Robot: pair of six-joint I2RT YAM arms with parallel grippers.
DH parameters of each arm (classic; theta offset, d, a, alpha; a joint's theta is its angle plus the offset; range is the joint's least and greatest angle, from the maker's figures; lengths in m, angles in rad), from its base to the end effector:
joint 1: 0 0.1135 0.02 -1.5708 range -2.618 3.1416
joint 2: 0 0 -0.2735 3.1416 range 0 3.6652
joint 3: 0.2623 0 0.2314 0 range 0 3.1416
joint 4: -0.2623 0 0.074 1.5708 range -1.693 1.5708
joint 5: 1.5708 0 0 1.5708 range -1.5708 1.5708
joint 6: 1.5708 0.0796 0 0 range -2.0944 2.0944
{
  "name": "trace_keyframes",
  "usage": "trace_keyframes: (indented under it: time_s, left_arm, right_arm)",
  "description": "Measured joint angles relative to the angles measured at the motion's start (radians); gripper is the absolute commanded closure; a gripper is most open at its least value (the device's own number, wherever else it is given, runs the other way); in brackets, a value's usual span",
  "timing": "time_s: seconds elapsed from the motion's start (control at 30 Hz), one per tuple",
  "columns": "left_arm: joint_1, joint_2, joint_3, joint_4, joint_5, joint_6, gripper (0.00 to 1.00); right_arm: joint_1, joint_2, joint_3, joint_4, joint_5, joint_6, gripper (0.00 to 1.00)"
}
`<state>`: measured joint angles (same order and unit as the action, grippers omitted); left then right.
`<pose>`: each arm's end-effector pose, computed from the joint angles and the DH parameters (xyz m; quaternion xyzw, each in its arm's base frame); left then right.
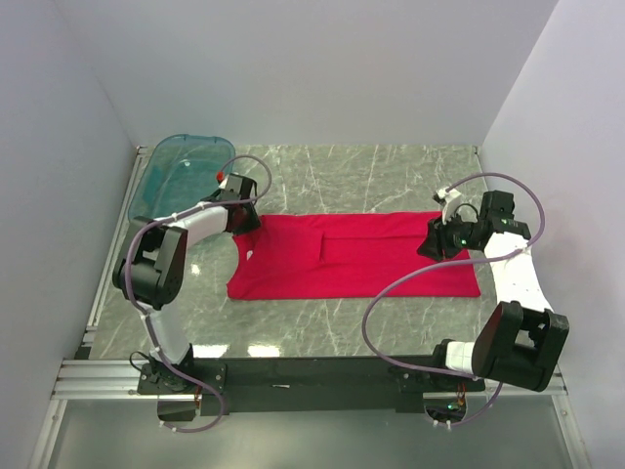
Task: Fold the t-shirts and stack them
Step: Fold the tshirt
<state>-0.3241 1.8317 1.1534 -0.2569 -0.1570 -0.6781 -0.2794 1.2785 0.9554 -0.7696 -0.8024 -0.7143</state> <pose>0.3763 -0.1133 0.1614 -0.1909 0.9279 -0.0843 0.3090 0.2385 -0.0089 0.2465 -0.2832 0.8534 0.2296 0.3725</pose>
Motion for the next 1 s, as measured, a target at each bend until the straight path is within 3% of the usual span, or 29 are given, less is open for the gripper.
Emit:
trace_keyframes:
  time_s: [0.13, 0.23, 0.5, 0.63, 0.8, 1.0]
  left_arm:
    - [-0.001, 0.033, 0.019, -0.035, -0.017, 0.001, 0.82]
    - [-0.001, 0.064, 0.061, -0.064, -0.023, 0.007, 0.90]
    - [-0.003, 0.177, 0.233, -0.132, -0.051, 0.056, 0.91]
    - [-0.003, 0.272, 0.373, -0.160, -0.051, 0.095, 0.89]
    - [-0.003, 0.453, 0.664, -0.211, -0.041, 0.140, 0.85]
    - [0.002, 0.610, 0.951, -0.230, 0.015, 0.177, 0.59]
  right_arm:
    - [0.000, 0.000, 0.000, 0.000, -0.003, 0.000, 0.53]
    - [0.000, 0.000, 0.000, 0.000, -0.004, 0.000, 0.53]
    - [0.000, -0.012, 0.000, -0.002, -0.004, 0.000, 0.53]
    - [0.000, -0.020, 0.000, -0.006, -0.005, -0.005, 0.53]
    - [0.007, -0.019, 0.010, -0.031, -0.024, -0.045, 0.53]
    - [0.123, -0.019, 0.021, -0.083, -0.063, -0.213, 0.53]
